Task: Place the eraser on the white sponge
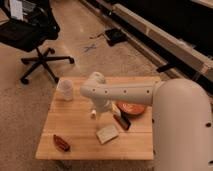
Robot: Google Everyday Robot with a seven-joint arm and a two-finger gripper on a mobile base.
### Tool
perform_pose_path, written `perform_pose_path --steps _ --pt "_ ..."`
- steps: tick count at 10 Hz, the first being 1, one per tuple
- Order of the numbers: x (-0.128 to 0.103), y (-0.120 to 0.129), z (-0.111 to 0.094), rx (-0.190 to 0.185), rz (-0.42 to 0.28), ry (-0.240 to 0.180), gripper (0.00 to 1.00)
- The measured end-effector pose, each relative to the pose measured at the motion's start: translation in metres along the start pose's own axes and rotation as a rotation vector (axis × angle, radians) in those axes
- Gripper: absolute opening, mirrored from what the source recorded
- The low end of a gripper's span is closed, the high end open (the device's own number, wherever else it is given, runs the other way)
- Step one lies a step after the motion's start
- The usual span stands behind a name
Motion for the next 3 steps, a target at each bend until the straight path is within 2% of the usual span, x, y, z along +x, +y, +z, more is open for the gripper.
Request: perform_pose_path --steps 3 --pt "0.0016 0.0007 0.0022 -0.002 0.004 -0.026 0.8"
